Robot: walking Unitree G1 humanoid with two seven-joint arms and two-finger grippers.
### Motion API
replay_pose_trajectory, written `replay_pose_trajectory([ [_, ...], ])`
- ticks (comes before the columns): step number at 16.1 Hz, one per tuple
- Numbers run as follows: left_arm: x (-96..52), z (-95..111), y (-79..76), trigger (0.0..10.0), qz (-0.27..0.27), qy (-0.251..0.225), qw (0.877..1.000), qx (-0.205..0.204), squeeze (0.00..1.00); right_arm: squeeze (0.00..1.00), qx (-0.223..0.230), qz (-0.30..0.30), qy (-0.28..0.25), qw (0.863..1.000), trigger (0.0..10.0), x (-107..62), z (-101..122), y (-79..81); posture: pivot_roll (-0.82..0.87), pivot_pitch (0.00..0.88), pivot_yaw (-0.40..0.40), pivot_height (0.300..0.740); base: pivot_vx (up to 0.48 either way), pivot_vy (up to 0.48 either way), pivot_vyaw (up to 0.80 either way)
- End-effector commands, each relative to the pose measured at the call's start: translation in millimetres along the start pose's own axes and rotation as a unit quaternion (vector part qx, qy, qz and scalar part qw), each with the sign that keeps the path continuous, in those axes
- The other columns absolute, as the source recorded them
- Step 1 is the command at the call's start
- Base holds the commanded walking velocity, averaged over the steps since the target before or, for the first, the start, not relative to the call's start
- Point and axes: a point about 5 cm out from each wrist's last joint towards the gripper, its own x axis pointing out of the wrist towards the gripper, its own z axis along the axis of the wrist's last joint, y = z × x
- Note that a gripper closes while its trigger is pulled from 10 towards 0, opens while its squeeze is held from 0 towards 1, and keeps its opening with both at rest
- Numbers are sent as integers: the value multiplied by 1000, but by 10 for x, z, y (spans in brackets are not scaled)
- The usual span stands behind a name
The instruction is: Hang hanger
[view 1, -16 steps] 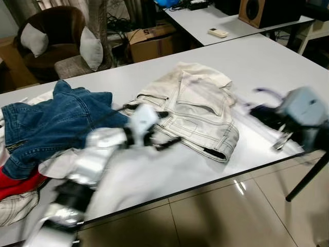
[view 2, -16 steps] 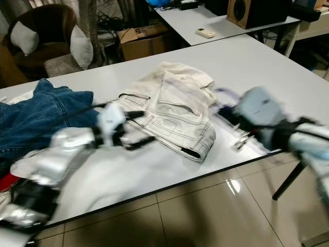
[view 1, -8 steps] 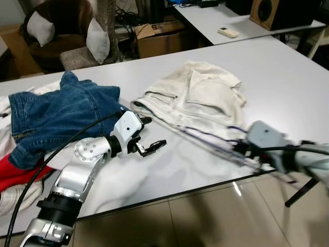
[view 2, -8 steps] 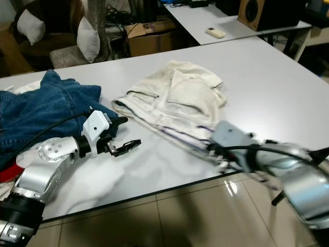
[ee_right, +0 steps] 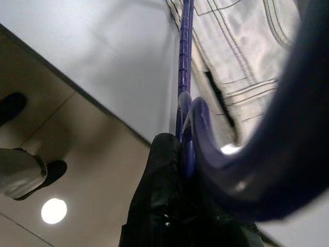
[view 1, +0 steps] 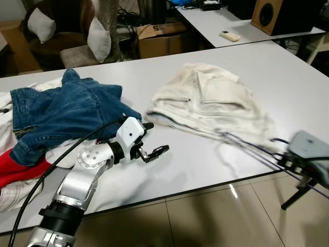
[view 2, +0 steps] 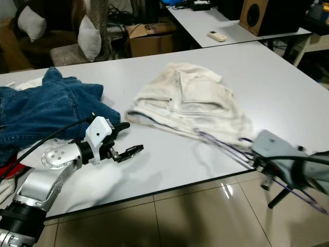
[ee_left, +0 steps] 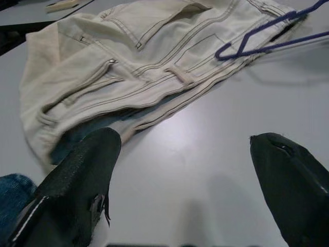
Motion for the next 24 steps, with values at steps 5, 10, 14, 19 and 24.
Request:
replay_pose_trajectory([
  [5,-8,17,-6,10000,-2,0,1000,2,0,0,17,0,26,1000,10000,-21,-82,10,-250,0,93,740,0,0,0],
  [10,-8,17,-6,10000,-2,0,1000,2,0,0,17,0,26,1000,10000,-21,-82,10,-250,0,93,740,0,0,0],
  [14,-8,17,-6,10000,-2,0,1000,2,0,0,17,0,26,1000,10000,-21,-82,10,-250,0,93,740,0,0,0],
  [19,43,76,-61,10000,75,-43,995,-43,0,0,141,-134,-281,940,10000,178,564,340,-244,0,105,740,0,0,0],
  [24,58,94,-70,10000,81,-49,994,-48,0,0,165,-154,-320,920,10000,156,679,356,-244,0,110,740,0,0,0],
])
